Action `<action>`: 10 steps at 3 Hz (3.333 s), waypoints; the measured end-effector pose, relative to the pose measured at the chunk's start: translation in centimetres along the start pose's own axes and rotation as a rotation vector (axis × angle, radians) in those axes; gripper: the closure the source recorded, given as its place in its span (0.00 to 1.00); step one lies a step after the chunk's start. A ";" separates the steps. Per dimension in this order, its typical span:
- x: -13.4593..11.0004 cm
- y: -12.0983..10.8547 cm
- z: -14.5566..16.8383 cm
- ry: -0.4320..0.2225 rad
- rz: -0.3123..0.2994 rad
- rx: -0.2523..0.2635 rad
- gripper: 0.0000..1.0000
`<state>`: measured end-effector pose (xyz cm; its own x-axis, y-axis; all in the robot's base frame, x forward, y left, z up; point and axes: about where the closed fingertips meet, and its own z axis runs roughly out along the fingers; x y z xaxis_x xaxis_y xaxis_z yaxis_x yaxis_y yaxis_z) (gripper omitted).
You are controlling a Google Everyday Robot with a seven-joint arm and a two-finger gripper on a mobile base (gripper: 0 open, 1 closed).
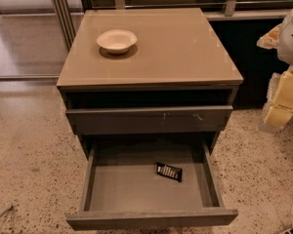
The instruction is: Pick rxbar chocolate from middle drawer and place on counter
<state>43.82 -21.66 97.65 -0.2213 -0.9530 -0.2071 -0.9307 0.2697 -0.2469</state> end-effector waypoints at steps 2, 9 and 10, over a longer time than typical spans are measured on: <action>-0.1 -0.1 0.0 -0.005 -0.001 0.014 0.18; 0.8 -0.4 26.0 -0.316 0.252 -0.050 1.00; 0.6 1.2 32.8 -0.363 0.293 -0.100 1.00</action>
Offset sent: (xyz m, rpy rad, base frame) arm 0.0024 -0.0001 -0.0041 0.0027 -0.0113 0.0004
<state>52.13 -17.37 66.21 -0.3787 -0.7241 -0.5765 -0.8719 0.4880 -0.0402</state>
